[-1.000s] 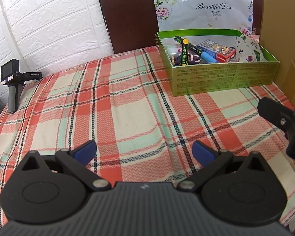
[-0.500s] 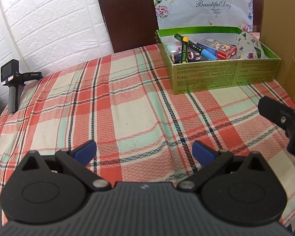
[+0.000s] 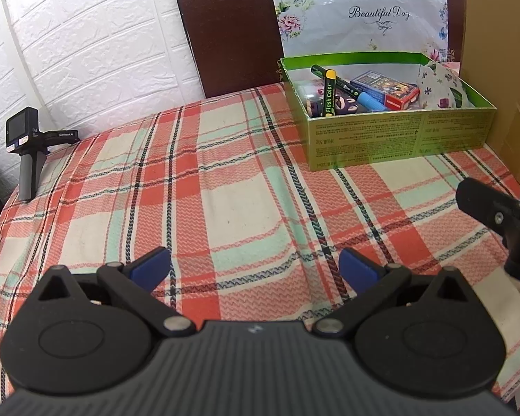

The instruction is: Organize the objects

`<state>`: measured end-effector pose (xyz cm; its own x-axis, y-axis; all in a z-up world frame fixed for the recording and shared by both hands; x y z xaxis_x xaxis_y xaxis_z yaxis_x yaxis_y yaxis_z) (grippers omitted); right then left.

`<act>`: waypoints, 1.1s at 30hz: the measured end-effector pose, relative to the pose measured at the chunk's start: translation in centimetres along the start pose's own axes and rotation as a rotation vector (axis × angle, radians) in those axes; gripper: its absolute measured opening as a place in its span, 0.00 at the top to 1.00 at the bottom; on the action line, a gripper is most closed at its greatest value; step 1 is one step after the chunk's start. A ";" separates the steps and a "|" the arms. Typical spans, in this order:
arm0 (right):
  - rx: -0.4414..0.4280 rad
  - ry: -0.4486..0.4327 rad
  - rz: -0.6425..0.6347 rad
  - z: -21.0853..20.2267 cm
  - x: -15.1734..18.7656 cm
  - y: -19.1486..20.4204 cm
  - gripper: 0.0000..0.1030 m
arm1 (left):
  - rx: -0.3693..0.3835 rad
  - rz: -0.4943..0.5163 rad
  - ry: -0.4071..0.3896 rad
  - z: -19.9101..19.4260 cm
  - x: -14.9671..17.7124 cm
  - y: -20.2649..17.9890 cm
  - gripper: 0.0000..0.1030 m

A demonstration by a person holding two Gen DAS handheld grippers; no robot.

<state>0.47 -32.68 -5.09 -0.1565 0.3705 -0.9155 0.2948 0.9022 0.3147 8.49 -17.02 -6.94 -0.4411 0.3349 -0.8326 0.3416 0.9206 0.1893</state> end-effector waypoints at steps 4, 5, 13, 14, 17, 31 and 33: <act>0.001 0.000 0.001 0.0 0.0 0.0 0.00 | -0.004 0.000 0.003 0.0 0.1 0.0 0.00; 0.000 0.001 0.000 0.0 0.0 0.0 0.00 | -0.004 -0.001 0.004 0.0 0.1 0.0 0.00; -0.001 0.001 0.000 0.0 0.0 0.0 0.00 | -0.006 -0.006 0.007 0.0 0.1 0.0 0.00; -0.001 0.001 0.000 0.0 0.0 0.0 0.00 | -0.006 -0.007 0.008 0.0 0.1 0.0 0.00; -0.001 0.002 0.000 0.0 0.0 -0.1 0.00 | -0.004 -0.010 0.009 0.0 0.1 0.0 0.00; 0.000 0.002 0.001 0.1 0.1 -0.1 0.00 | 0.005 -0.020 0.015 0.0 0.1 -0.2 0.00; 0.000 0.003 0.001 0.1 0.1 -0.1 0.00 | 0.008 -0.020 0.017 0.0 0.1 -0.2 0.00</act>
<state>0.50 -32.72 -5.23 -0.1590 0.3716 -0.9147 0.2951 0.9020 0.3152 8.39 -17.16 -7.03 -0.4618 0.3197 -0.8274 0.3389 0.9256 0.1685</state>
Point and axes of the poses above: each gripper's, at about its wrist camera, not at the fingertips, and z roughly the way its jaws point, y to its left, x to its underside, the point moved 7 cm from there along z, roughly the way its jaws point, and after that the axes turned 11 degrees about -y, right-handed, at the moved point
